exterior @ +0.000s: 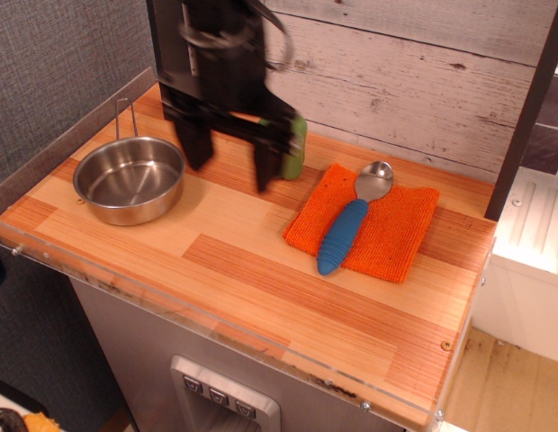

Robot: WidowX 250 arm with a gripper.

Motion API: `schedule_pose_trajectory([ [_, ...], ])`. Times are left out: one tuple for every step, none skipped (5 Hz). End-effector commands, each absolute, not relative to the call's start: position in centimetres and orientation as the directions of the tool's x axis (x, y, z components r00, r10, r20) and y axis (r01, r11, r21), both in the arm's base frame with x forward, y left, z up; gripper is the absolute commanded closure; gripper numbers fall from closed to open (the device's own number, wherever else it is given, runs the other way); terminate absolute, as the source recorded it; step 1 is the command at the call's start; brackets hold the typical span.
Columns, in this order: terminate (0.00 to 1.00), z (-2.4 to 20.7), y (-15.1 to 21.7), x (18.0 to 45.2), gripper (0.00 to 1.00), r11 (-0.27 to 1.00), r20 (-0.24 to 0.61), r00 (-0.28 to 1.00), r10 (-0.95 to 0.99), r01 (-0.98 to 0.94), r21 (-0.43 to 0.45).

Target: Move the blue spoon from the orange dish cloth to the front middle of the table.

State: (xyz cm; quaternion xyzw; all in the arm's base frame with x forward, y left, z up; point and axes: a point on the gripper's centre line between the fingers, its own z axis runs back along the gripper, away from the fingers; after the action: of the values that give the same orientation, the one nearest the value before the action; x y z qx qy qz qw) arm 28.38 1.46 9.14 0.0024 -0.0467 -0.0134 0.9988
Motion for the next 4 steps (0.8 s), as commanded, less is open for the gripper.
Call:
schedule_pose_trajectory([
  [0.0, 6.8, -4.5, 33.1, 0.0, 1.0, 0.096, 0.995, 0.006, -0.006, 0.002],
  [0.0, 5.3, -5.4, 34.2, 0.0, 1.0, 0.093, 0.995, 0.021, -0.022, 0.014],
  [0.0, 4.0, -5.5, 34.5, 0.0, 1.0, 0.085, 0.996, 0.016, -0.018, 0.019],
  [0.0, 3.6, -5.3, 34.4, 0.0, 0.999, 0.091, 0.996, 0.01, -0.013, 0.03],
])
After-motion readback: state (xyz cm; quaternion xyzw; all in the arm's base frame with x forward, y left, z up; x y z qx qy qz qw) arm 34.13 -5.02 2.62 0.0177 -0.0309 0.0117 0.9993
